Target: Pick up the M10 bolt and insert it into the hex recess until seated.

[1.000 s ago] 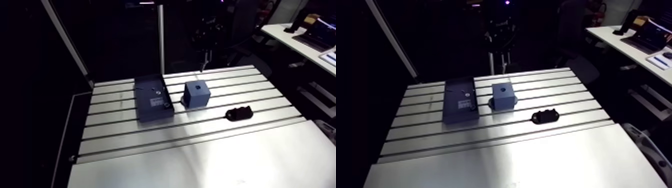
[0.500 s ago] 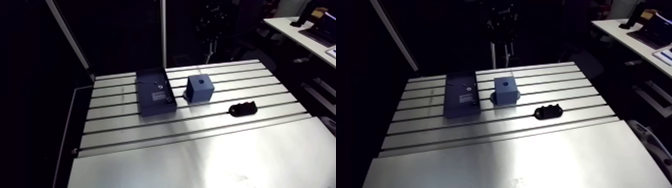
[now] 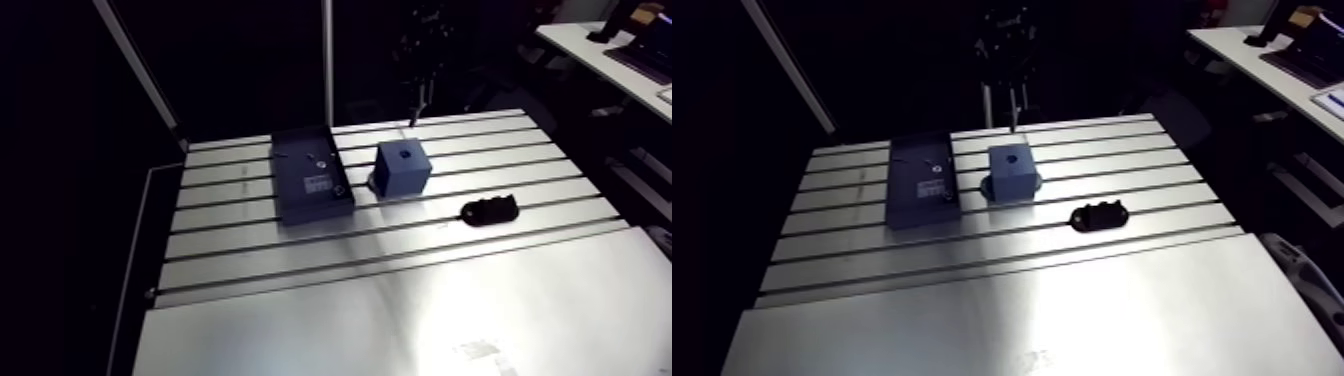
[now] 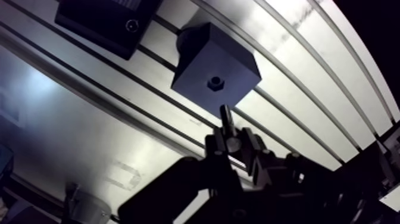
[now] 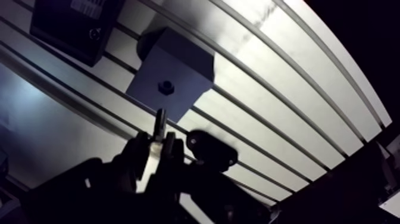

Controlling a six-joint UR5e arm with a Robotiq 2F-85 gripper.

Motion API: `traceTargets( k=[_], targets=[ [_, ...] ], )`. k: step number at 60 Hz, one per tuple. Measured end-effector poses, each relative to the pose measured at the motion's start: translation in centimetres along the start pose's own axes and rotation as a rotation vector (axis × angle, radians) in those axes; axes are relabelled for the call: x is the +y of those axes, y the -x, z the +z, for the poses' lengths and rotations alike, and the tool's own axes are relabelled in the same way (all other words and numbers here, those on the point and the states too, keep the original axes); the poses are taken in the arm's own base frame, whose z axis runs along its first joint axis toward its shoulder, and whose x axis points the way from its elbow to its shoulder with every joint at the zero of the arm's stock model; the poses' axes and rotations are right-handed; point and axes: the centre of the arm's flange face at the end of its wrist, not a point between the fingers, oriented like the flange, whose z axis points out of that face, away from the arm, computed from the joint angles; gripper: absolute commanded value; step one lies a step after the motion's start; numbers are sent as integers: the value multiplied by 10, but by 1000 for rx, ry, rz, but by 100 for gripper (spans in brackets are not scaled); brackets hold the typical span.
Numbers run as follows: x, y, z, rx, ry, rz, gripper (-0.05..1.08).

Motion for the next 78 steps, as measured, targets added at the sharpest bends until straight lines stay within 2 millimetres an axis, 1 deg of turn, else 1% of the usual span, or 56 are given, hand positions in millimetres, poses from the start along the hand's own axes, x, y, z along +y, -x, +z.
traceTargets(
  k=[30, 78],
  targets=[
    [2, -7, 22, -10, -14, 1, 75],
    [-1, -9, 43, -20, -24, -1, 74]
  ],
)
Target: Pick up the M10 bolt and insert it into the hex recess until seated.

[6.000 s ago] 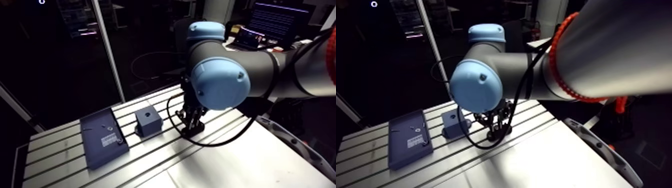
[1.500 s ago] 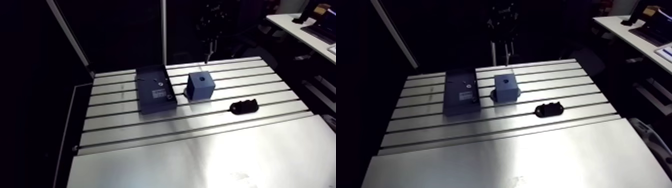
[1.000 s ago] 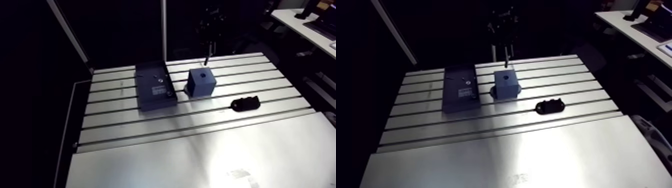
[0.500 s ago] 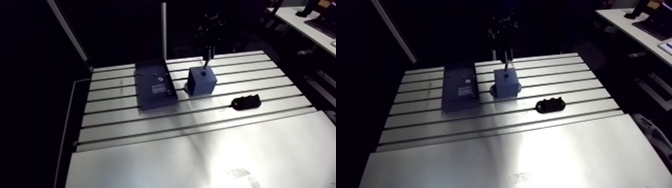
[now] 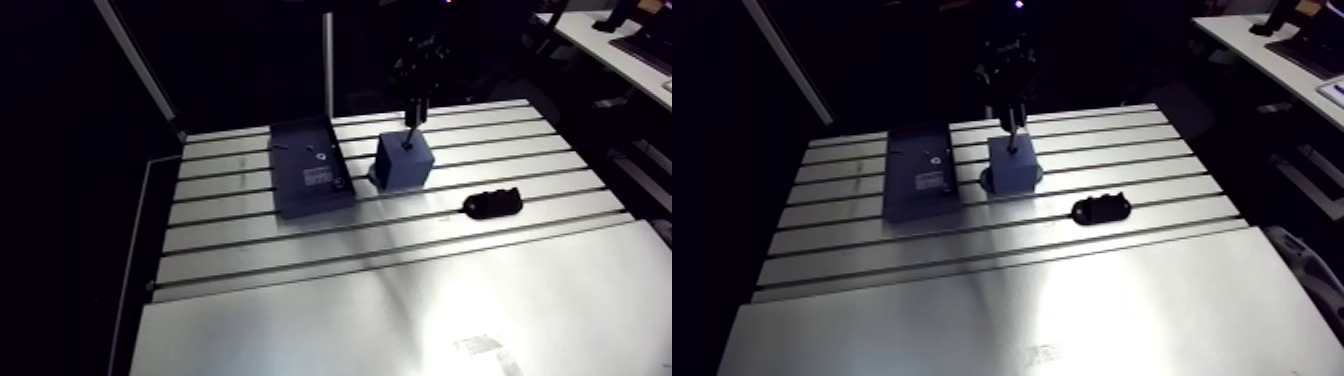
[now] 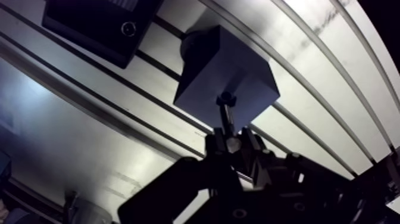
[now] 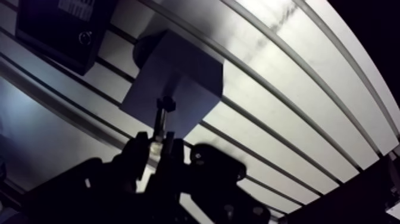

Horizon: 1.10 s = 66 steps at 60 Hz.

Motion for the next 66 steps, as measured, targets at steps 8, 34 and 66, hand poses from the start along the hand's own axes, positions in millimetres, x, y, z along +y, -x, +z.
traceTargets(
  k=[8, 34, 66],
  targets=[
    [0, 0, 2, 0, 0, 0, 74],
    [1, -3, 8, 0, 0, 0, 74],
    [4, -7, 13, 1, -1, -1, 74]
  ],
)
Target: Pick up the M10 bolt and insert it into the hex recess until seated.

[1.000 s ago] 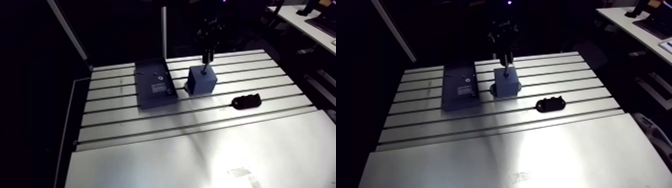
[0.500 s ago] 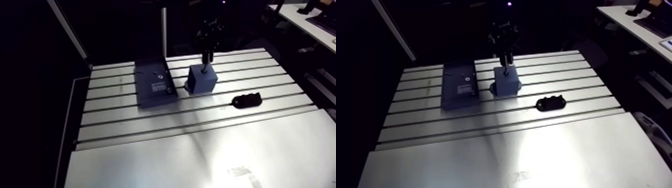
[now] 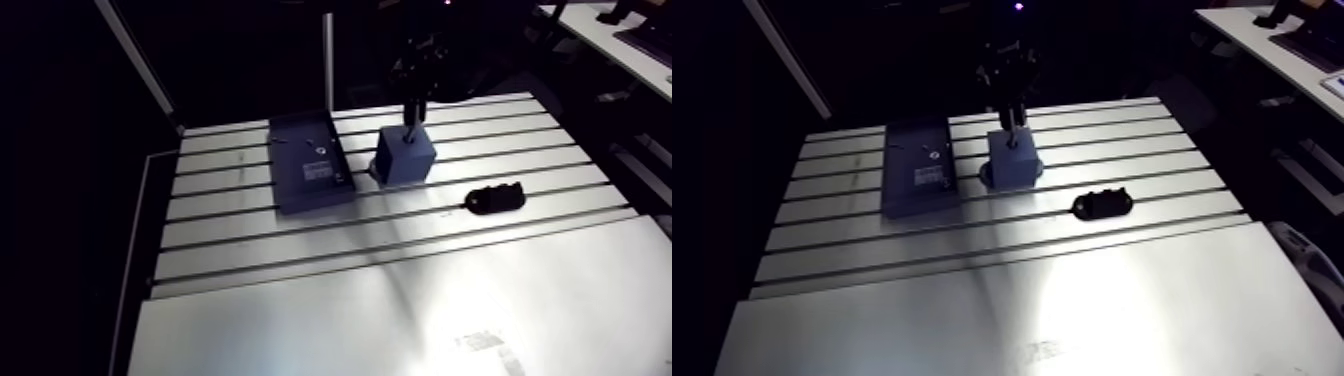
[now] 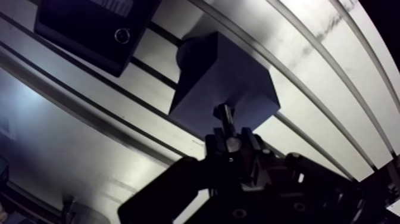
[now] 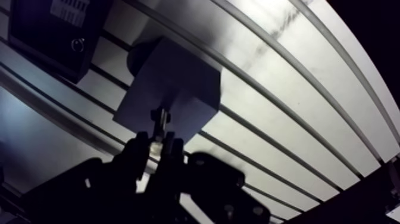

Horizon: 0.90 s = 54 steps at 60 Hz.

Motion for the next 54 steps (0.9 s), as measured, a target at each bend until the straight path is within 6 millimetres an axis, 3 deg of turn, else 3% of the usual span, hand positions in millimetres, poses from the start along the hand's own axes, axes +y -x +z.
traceTargets(
  k=[54],
  targets=[
    [0, -1, 4, -3, -2, -1, 74]
  ],
)
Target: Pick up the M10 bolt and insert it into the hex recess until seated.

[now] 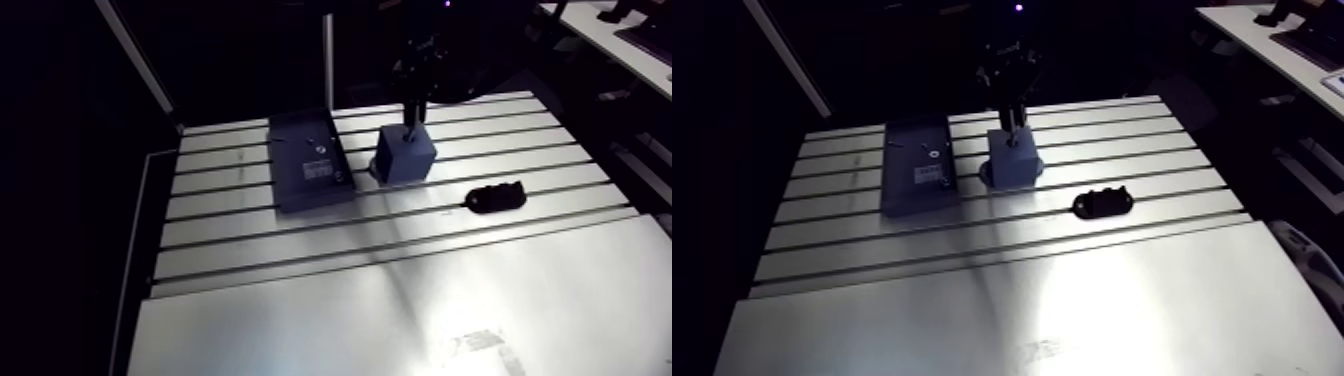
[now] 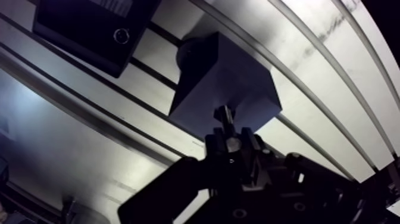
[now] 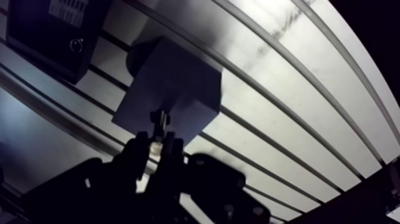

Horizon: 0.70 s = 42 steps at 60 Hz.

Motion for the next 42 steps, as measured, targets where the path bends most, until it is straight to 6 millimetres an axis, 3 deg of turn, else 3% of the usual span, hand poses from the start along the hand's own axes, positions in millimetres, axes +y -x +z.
traceTargets(
  k=[42],
  targets=[
    [1, -1, 4, -1, 0, 0, 74]
  ],
)
